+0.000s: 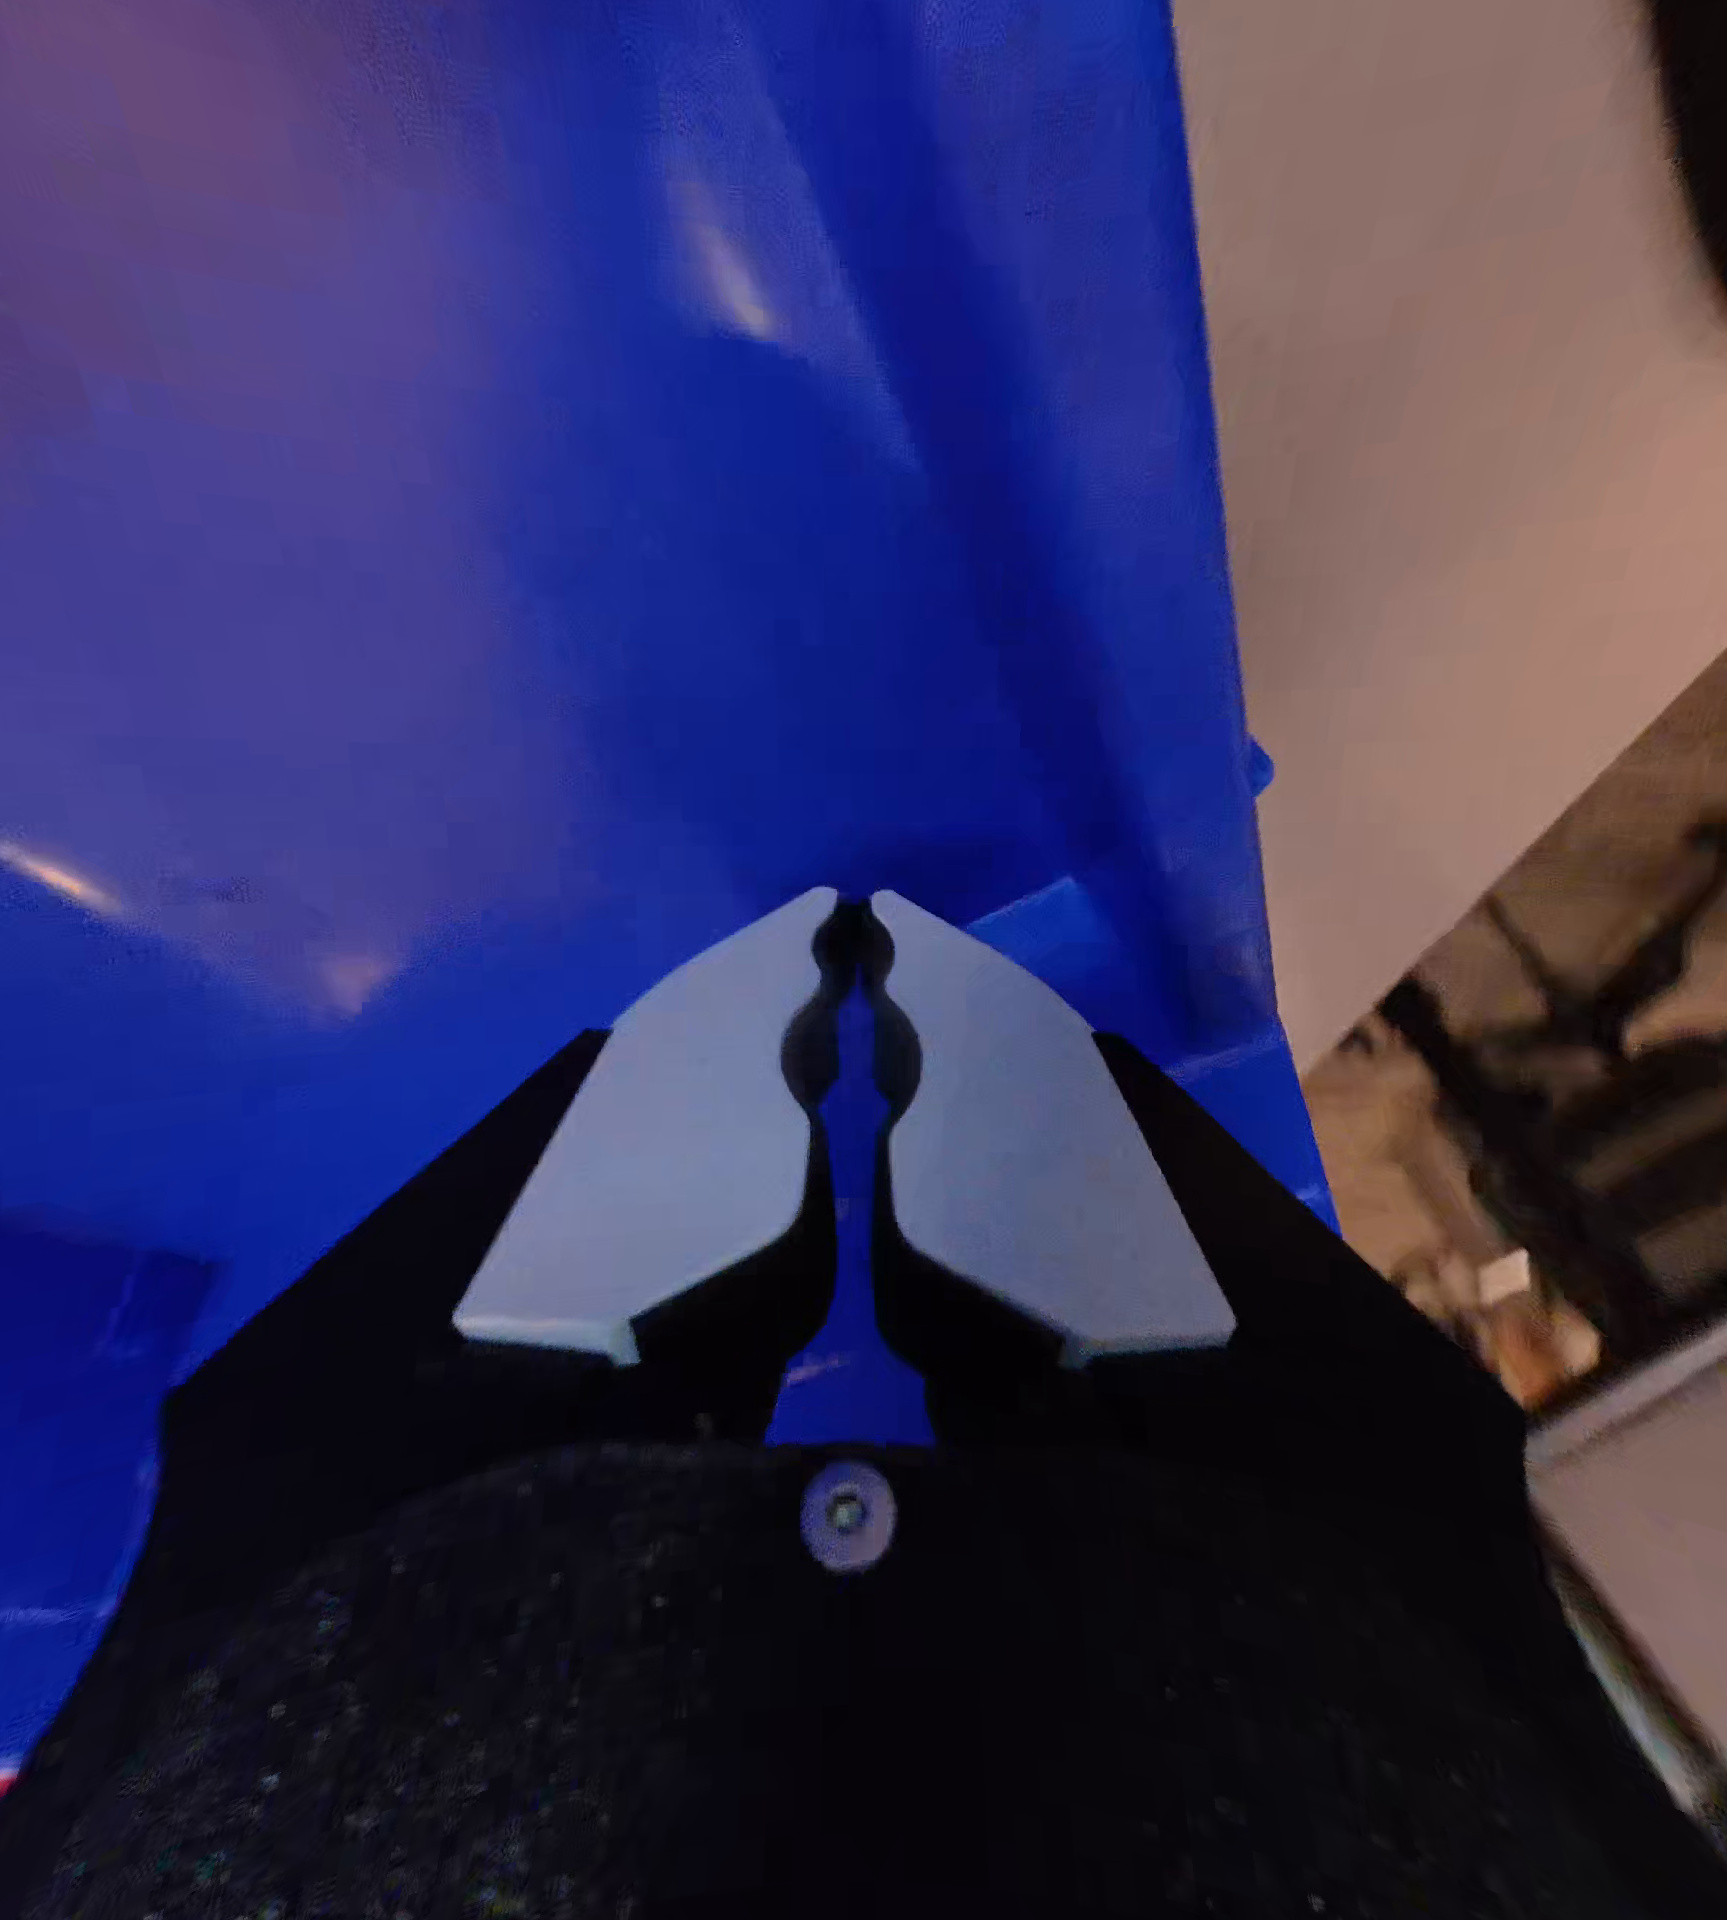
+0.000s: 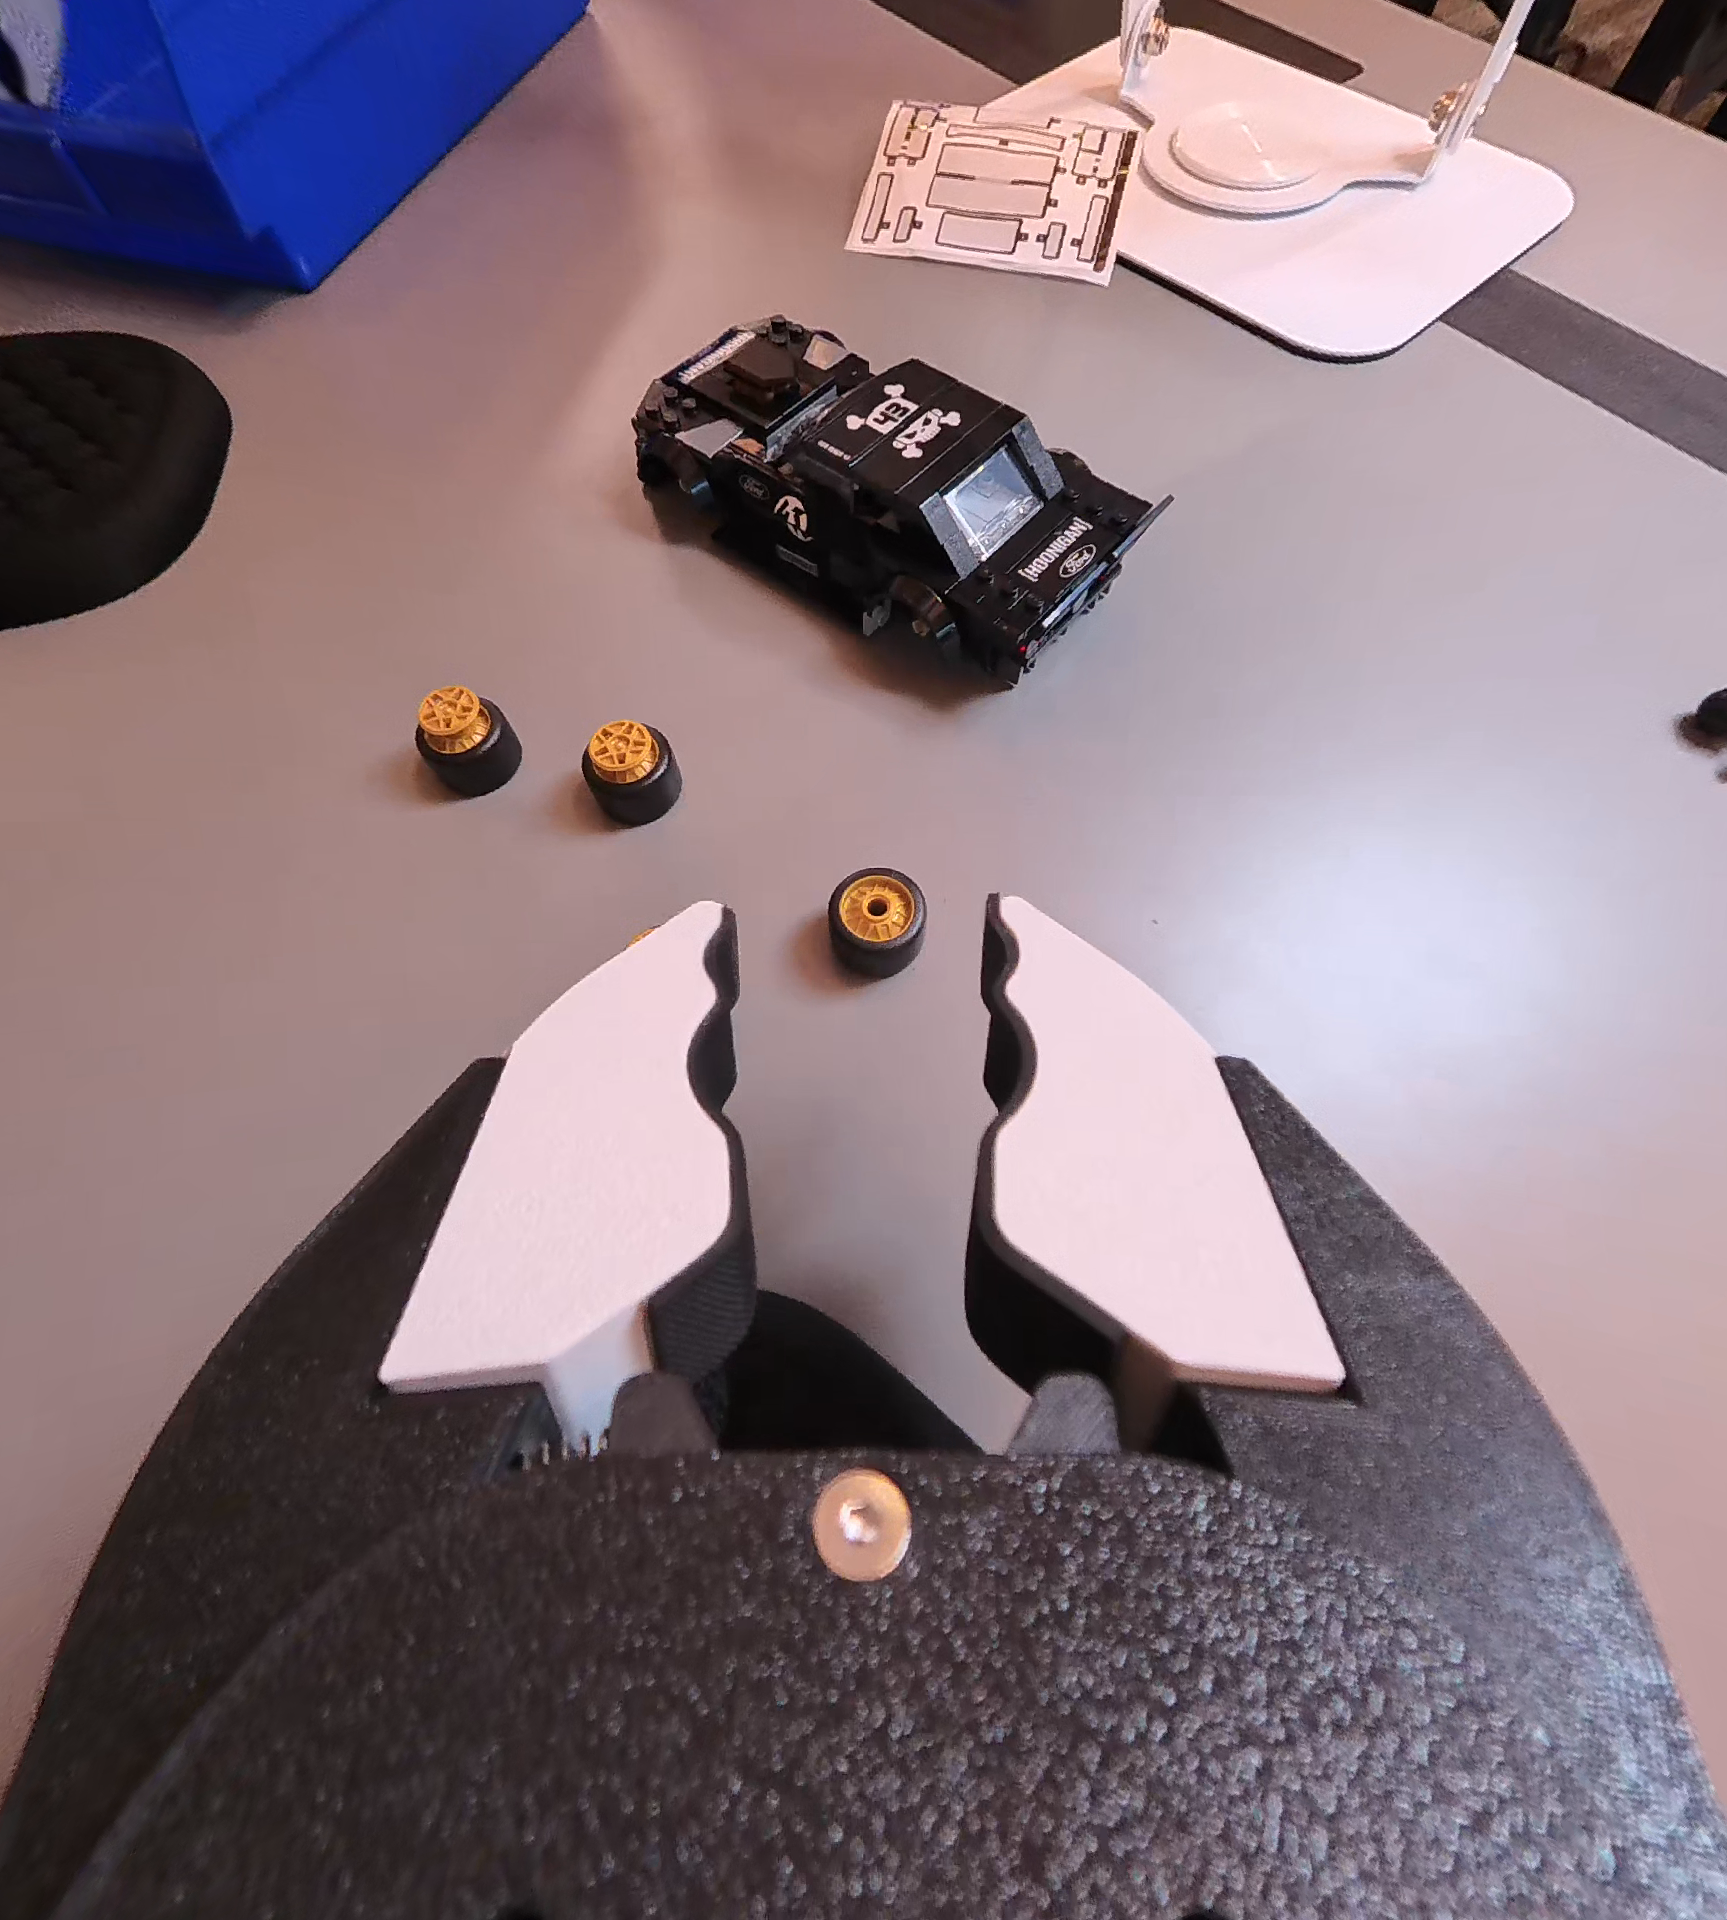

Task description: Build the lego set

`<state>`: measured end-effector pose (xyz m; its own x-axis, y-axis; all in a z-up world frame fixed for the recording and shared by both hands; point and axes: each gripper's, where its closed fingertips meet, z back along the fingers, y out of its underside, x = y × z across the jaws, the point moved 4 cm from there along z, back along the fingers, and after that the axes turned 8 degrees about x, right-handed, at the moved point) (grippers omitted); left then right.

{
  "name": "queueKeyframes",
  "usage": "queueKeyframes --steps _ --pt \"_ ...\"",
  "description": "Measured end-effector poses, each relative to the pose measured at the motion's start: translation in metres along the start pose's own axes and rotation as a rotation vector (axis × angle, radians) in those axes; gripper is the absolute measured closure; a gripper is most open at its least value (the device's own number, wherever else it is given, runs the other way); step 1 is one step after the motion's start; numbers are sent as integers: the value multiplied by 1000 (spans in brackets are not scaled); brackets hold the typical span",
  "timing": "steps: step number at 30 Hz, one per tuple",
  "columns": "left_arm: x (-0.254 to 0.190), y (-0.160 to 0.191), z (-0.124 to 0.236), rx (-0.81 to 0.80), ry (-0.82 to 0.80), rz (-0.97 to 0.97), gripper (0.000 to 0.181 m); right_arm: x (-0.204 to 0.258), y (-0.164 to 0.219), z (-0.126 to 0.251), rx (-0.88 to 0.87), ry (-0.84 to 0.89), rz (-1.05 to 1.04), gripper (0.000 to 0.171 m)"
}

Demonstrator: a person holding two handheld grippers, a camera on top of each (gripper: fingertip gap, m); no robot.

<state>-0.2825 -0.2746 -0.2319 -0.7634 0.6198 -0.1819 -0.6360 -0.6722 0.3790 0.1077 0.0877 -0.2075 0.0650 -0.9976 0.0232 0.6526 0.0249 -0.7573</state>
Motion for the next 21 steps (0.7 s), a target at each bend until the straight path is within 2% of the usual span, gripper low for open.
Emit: queueKeyframes --steps 3,5,6,9,12,13,14,16,18,21 --pt "2 -7 47 -390 -49 132 180 -2 -1 3 -14 4 -4 126" --pt "-8 -11 73 -583 -36 224 160 -2 0 3 -23 4 -10 126" --pt "-16 -15 77 -621 -10 261 148 -2 0 3 -28 2 -11 126" --pt "-38 -34 54 -559 -8 287 129 0 0 -2 -47 -12 -10 126" --pt "-40 -53 19 -428 -75 299 137 1 -4 -6 -59 -24 10 127" --pt "-35 -53 14 -397 -112 324 155 2 -6 -5 -63 -27 19 127" --pt "-37 -53 15 -381 -89 308 157 3 -7 -4 -68 -30 28 127" --pt "-46 -46 27 -362 -57 268 157 4 -9 2 -76 -24 43 127" --pt "-59 -30 53 -379 24 231 157 3 -9 11 -92 -15 42 127" --pt "-79 -2 111 -533 138 169 157 3 -8 20 -119 -12 26 128"
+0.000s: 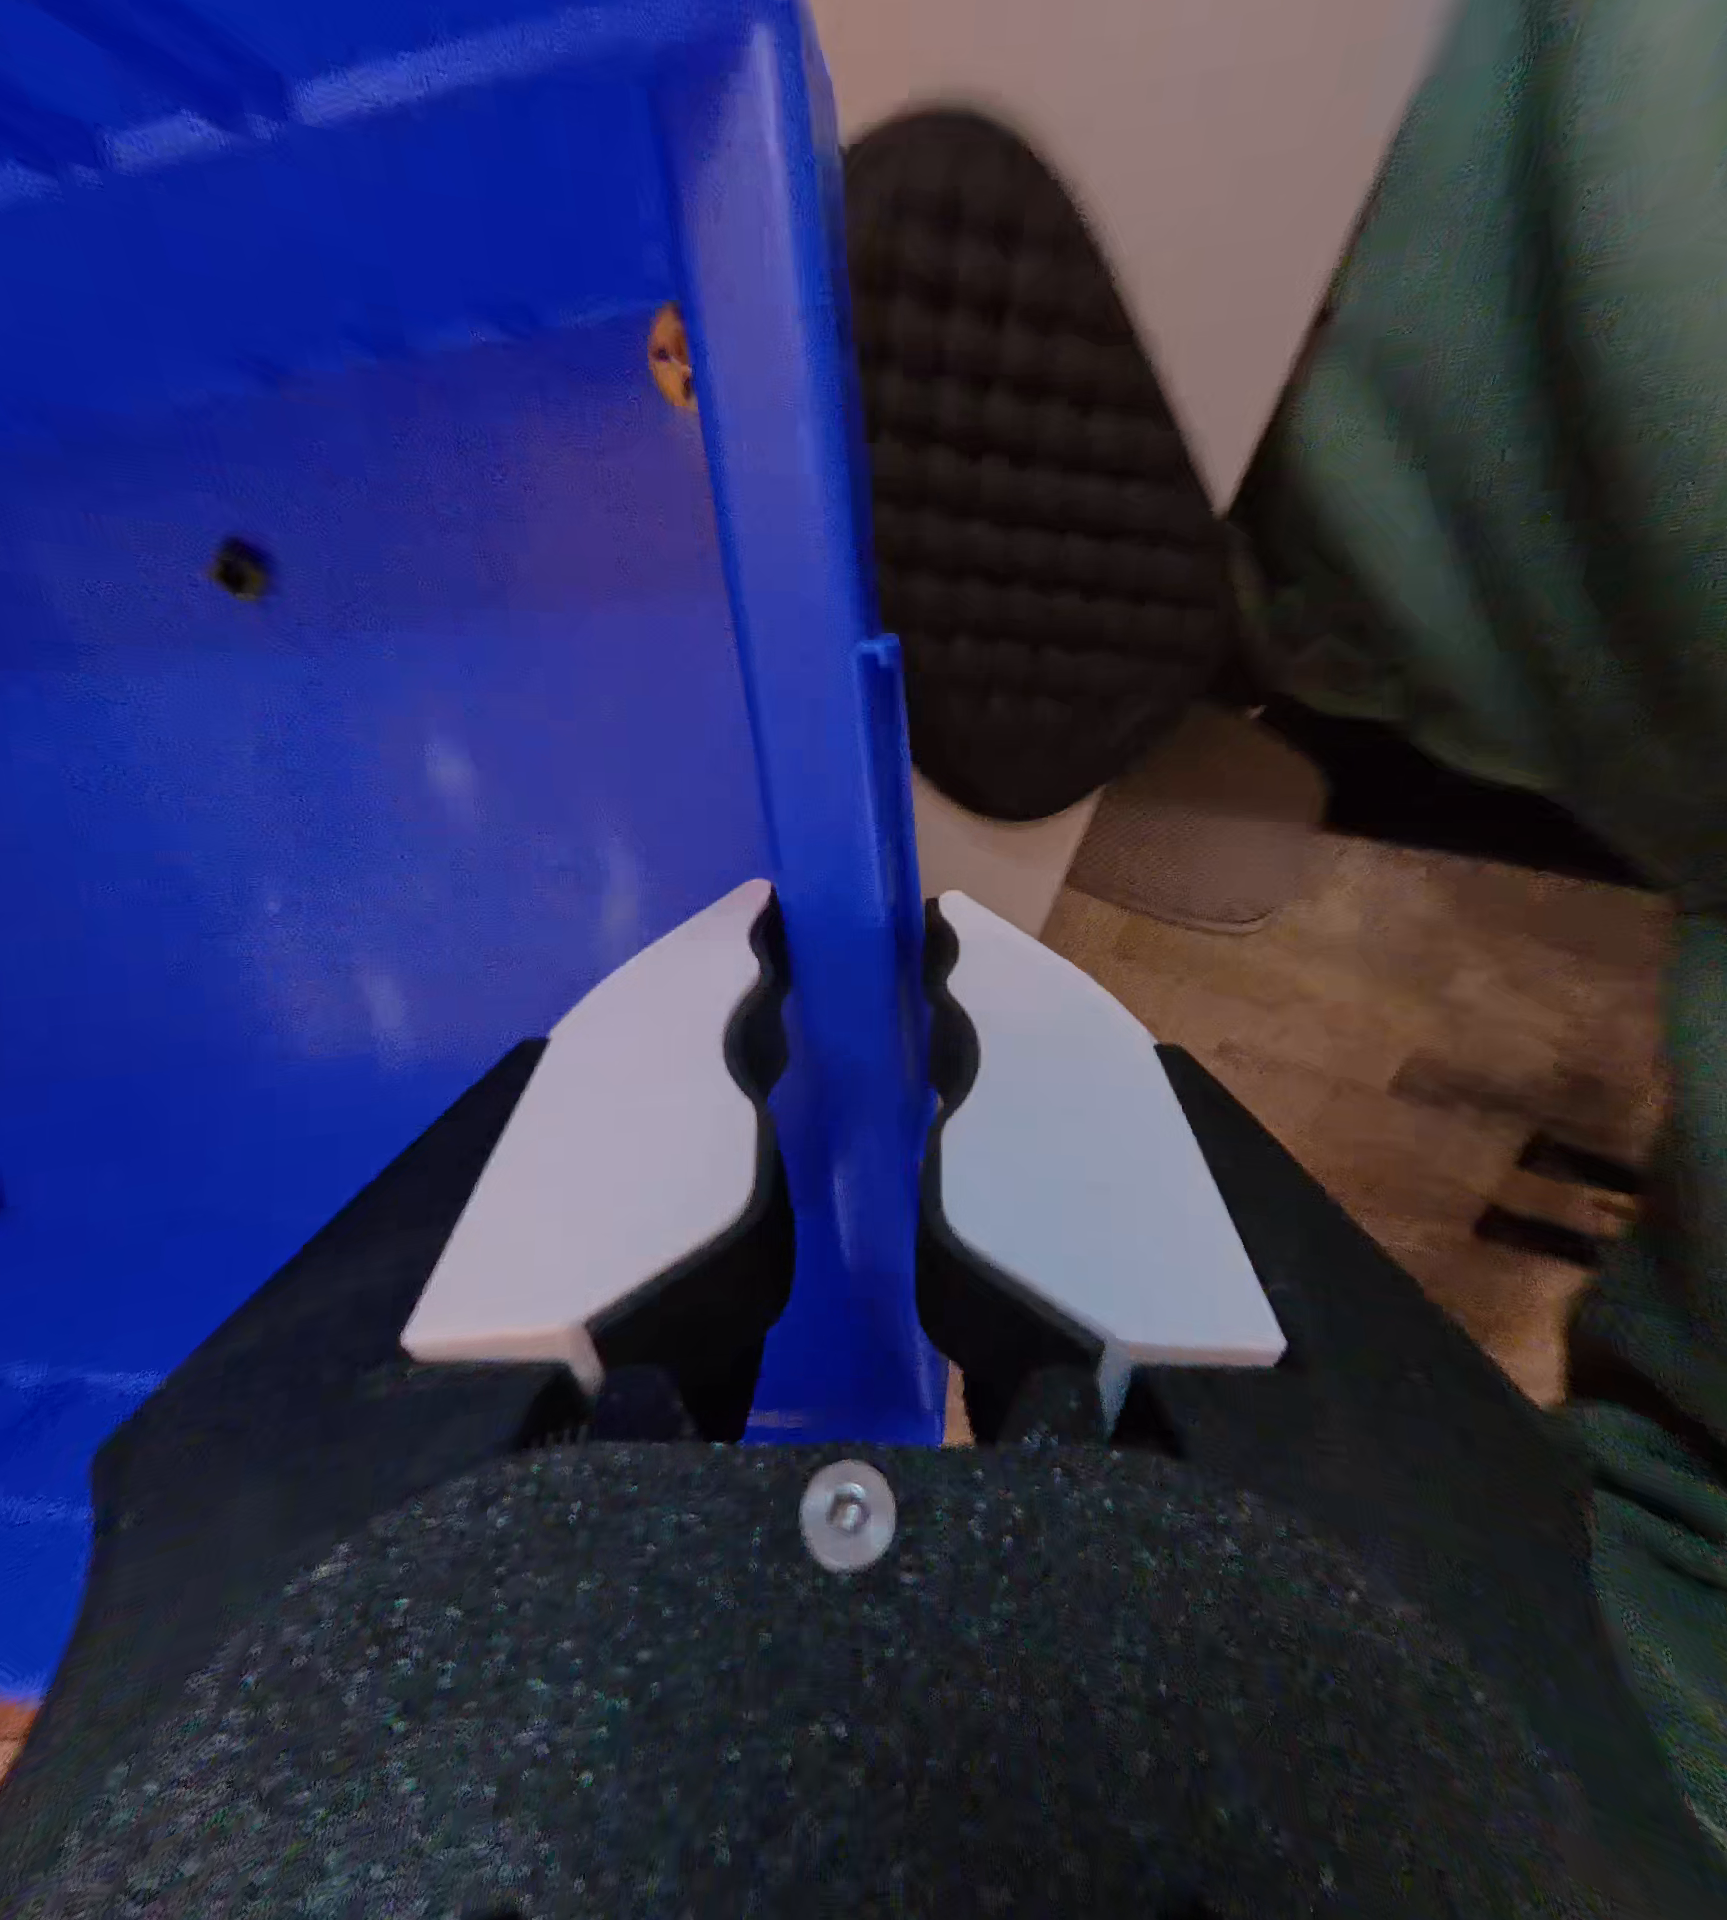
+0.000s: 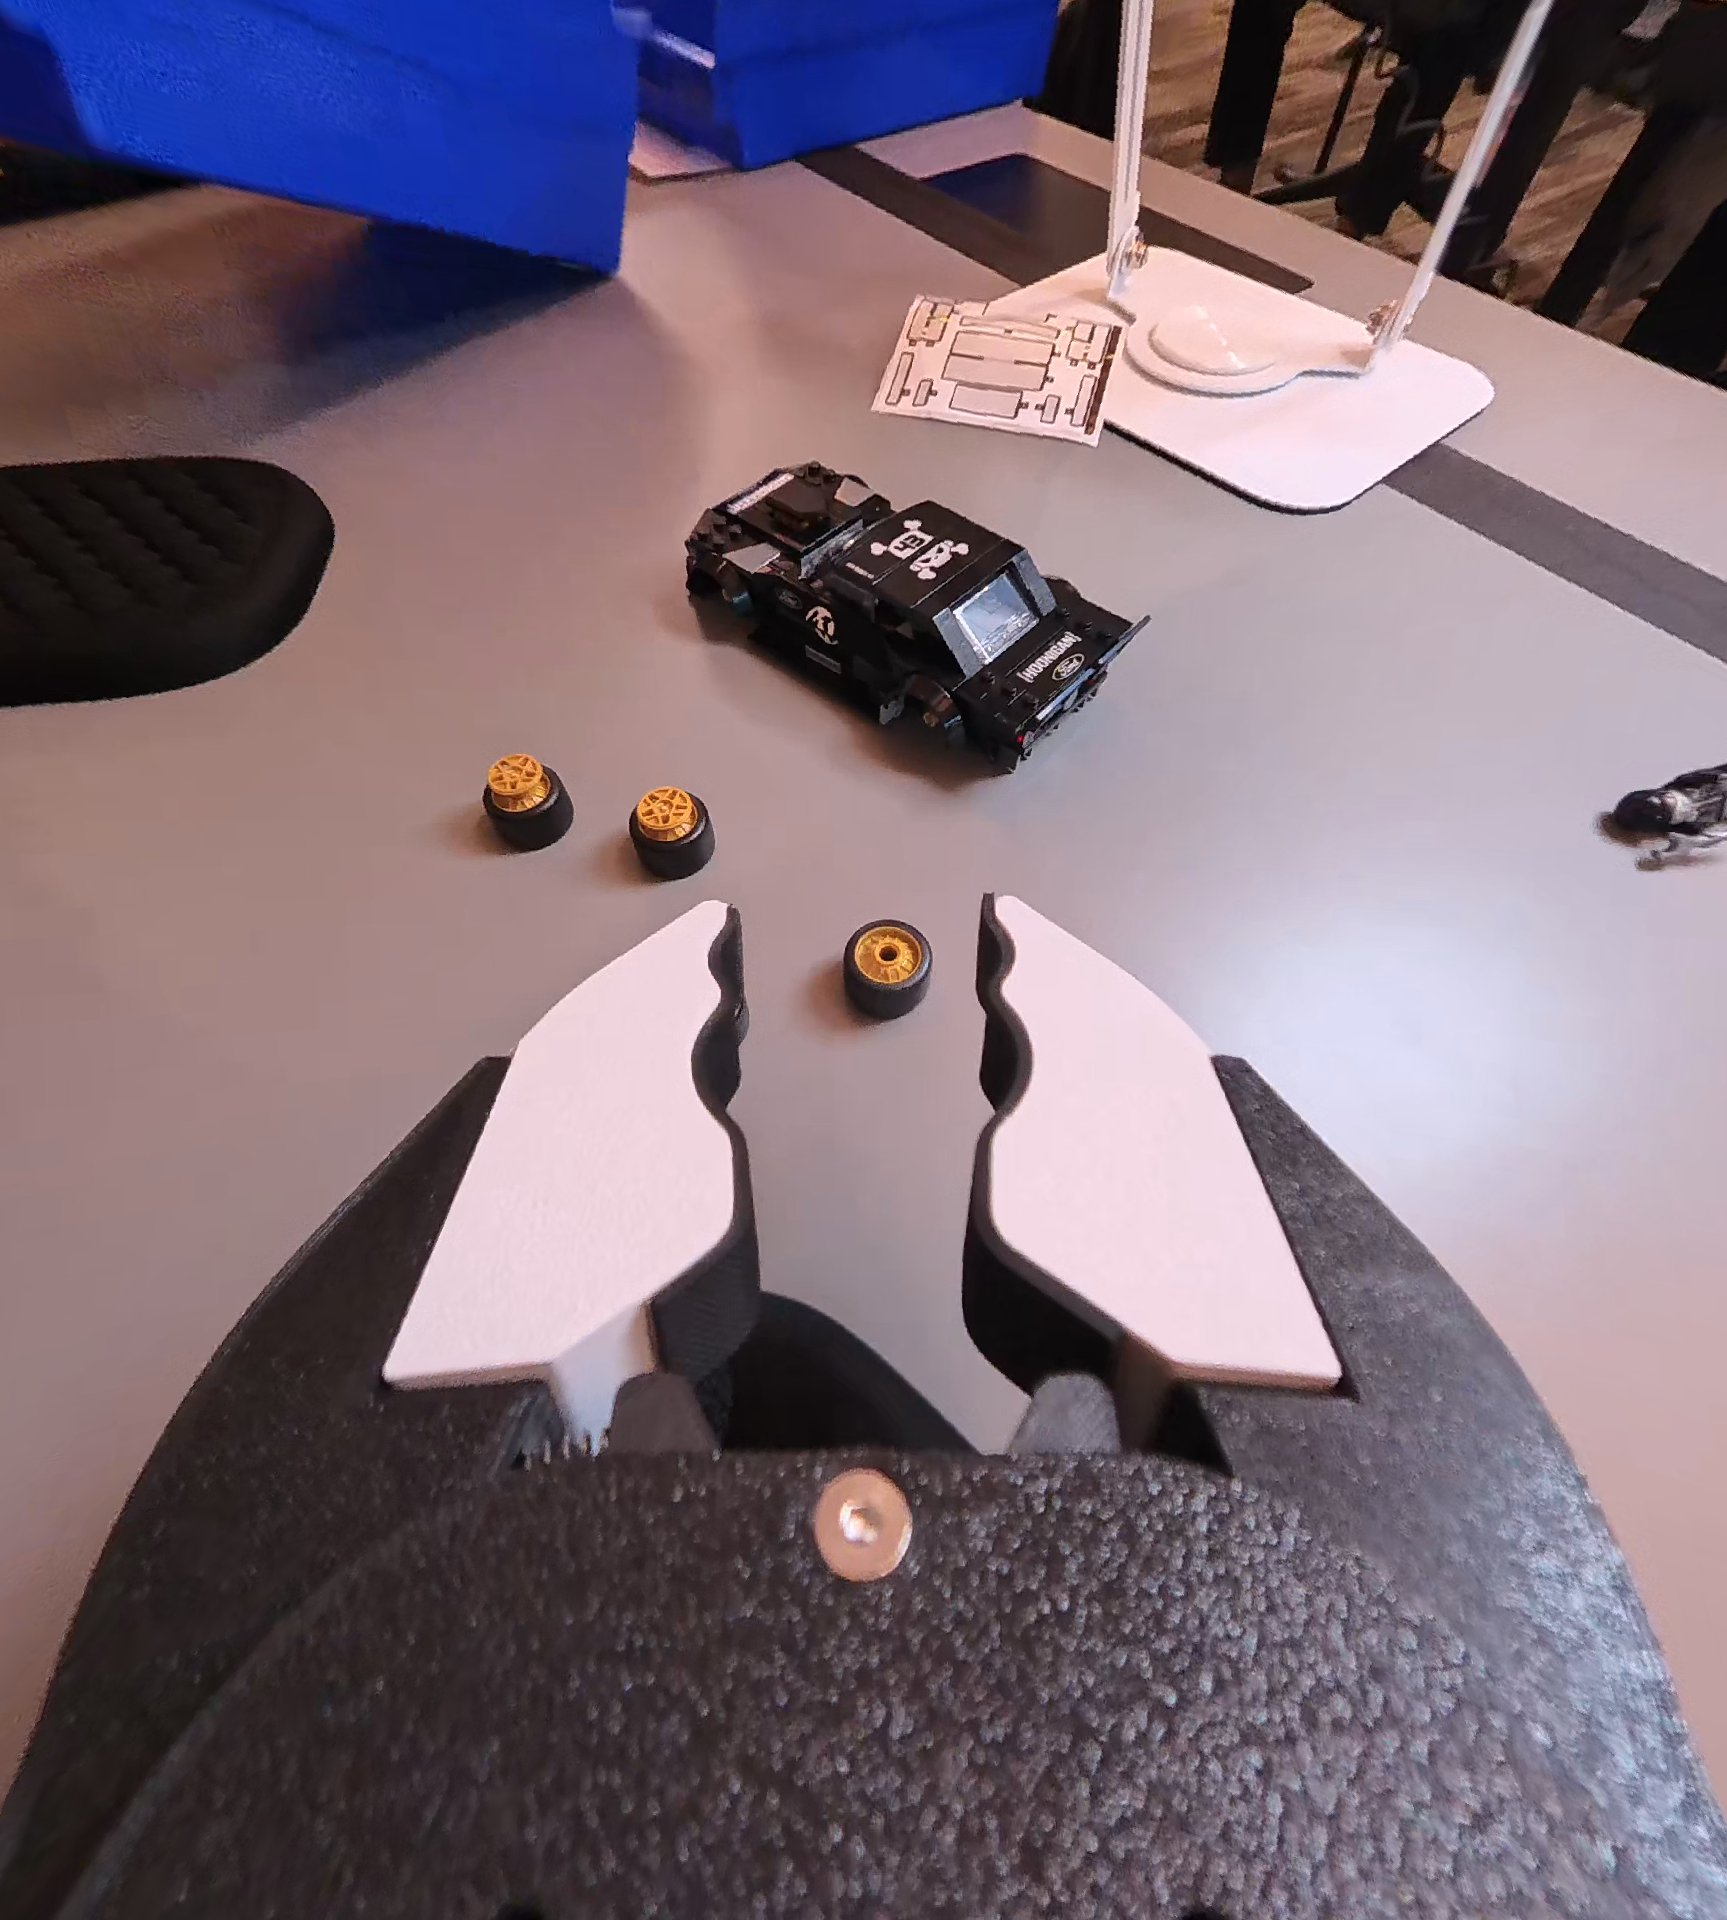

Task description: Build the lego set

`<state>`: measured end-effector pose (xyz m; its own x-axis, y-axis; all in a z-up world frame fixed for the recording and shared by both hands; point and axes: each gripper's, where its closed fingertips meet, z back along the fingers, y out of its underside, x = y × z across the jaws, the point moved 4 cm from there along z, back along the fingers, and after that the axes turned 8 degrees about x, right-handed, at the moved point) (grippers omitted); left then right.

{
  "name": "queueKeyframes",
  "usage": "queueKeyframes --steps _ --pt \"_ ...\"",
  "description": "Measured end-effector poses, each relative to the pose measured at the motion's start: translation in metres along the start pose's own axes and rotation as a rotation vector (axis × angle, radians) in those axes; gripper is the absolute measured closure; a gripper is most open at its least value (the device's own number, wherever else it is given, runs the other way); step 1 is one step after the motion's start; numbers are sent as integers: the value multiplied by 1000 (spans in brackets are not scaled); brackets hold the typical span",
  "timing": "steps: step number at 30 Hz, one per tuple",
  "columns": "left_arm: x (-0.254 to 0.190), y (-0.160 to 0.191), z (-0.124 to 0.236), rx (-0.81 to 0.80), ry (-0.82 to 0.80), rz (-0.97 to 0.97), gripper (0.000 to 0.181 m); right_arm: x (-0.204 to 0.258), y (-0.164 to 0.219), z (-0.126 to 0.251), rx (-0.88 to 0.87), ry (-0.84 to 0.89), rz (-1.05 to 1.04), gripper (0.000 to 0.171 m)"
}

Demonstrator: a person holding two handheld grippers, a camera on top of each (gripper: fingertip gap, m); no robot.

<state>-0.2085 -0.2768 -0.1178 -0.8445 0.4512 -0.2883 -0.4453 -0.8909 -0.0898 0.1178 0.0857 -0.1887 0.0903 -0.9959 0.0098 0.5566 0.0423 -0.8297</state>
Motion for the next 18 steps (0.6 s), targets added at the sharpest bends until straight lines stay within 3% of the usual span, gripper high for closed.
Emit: queueKeyframes --steps 3,5,11,18 --pt "11 7 44 -54 -69 37 154 1 1 2 -10 1 -1 128" --pt "27 10 44 -37 -123 84 153 3 1 1 -12 0 5 128" --pt "17 -6 -14 29 -97 -6 156 4 3 6 -2 14 7 128" --pt "25 -18 -73 45 -244 4 157 3 4 5 14 15 3 128"
